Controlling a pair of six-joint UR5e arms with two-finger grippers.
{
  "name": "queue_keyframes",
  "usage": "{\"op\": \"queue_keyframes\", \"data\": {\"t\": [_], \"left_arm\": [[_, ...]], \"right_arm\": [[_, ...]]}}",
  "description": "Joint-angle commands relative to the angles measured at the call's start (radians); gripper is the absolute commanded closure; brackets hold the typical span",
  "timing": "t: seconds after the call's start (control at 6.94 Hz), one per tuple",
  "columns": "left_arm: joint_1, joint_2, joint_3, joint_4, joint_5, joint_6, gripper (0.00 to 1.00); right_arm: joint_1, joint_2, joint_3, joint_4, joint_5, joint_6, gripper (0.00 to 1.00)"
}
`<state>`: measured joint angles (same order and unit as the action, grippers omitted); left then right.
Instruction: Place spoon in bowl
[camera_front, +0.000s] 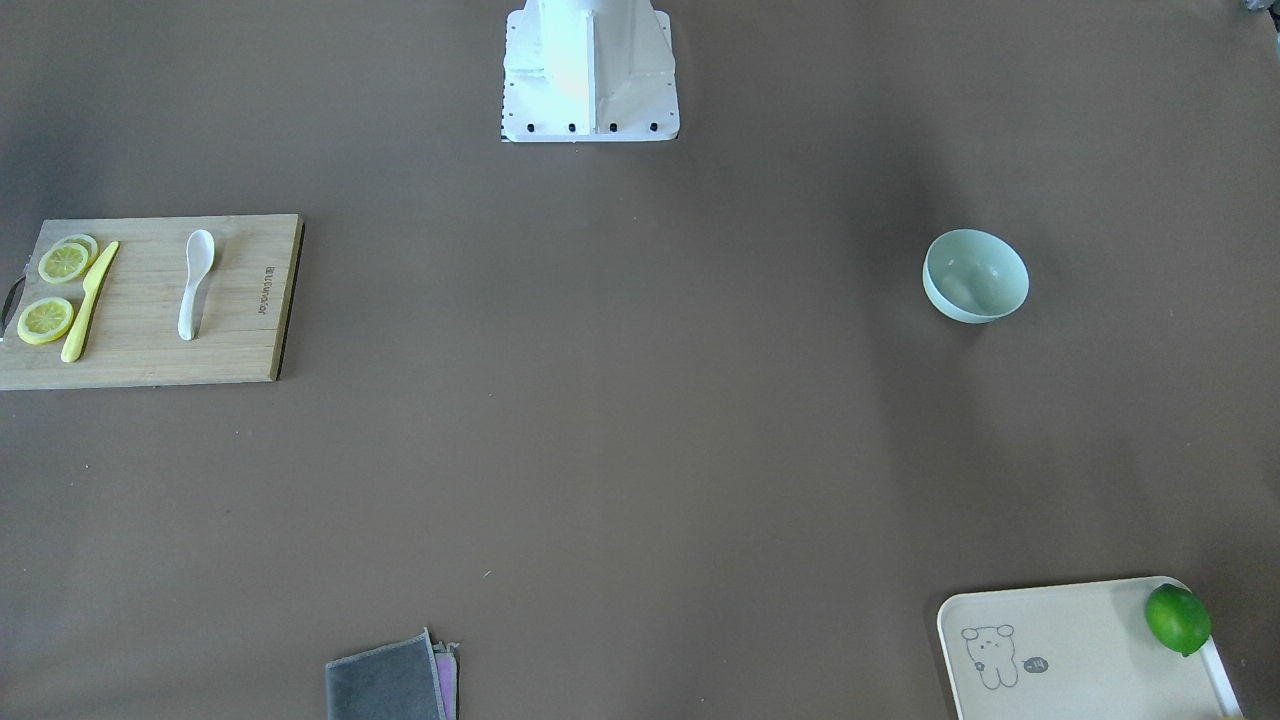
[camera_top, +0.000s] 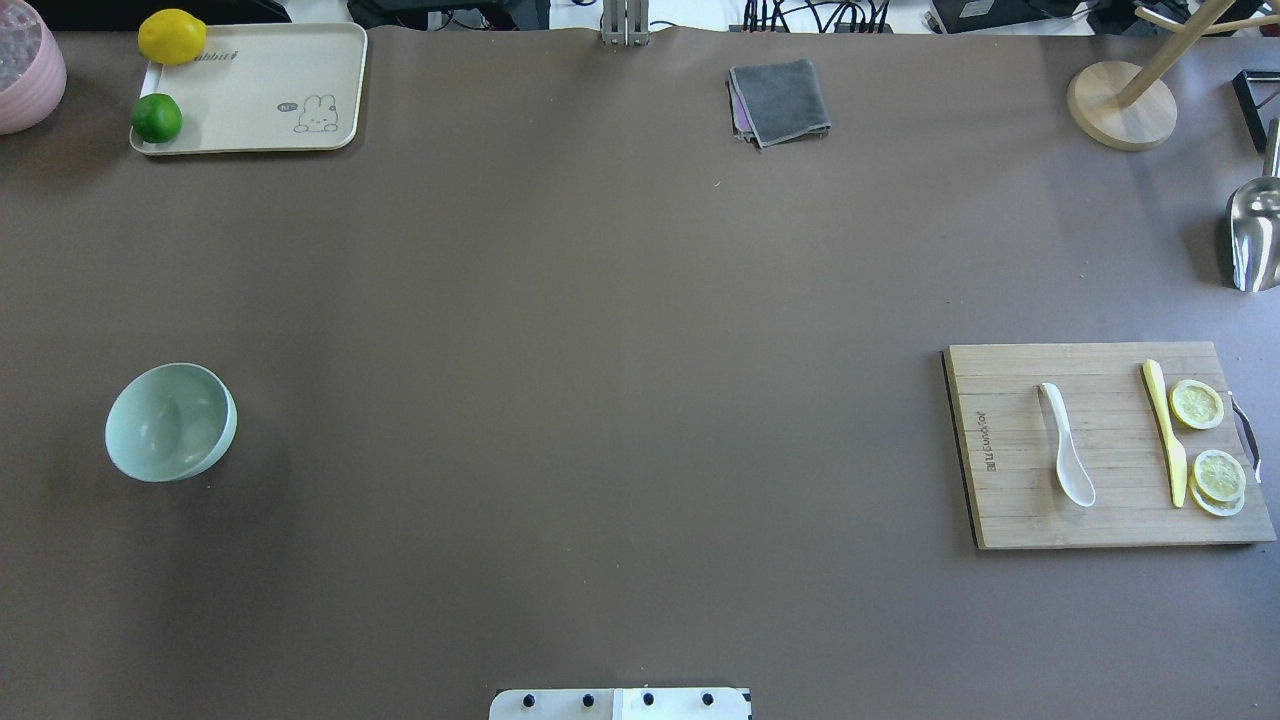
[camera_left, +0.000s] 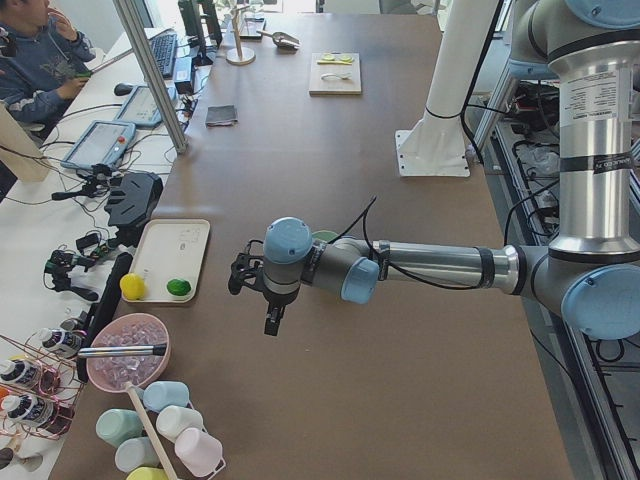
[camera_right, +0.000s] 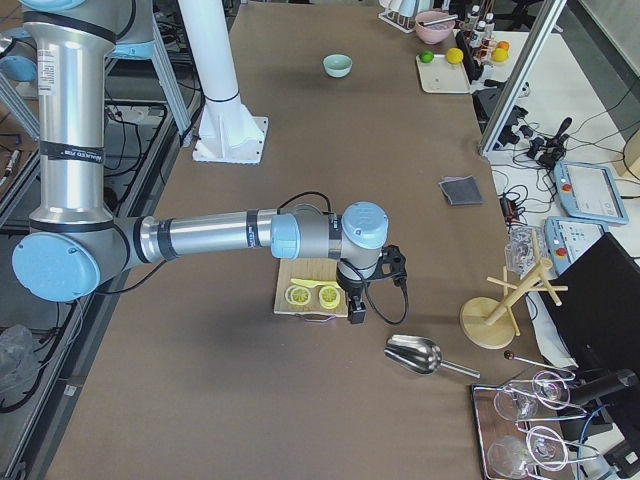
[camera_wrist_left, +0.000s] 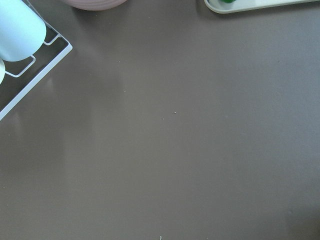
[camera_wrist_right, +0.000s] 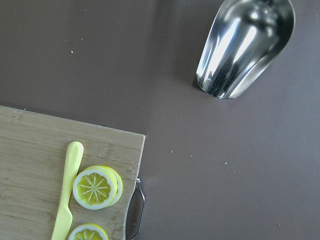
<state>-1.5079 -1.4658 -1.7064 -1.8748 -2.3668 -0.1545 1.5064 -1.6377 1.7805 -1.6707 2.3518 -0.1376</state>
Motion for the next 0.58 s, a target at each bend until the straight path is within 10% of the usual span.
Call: {"op": "queue_keyframes", "data": {"t": [0.0,0.43], "left_arm": [[0.000,0.009,0.001,0.000,-0.002,0.001,0.02],[0.002,0.007,0.002,-0.003,-0.002,-0.005,0.02]], "right_arm": [[0.000,0.006,-0.006,0.000,0.000,0.000,0.00],[0.000,0.004,-0.003,0.000,0.001,0.001,0.00]]}}
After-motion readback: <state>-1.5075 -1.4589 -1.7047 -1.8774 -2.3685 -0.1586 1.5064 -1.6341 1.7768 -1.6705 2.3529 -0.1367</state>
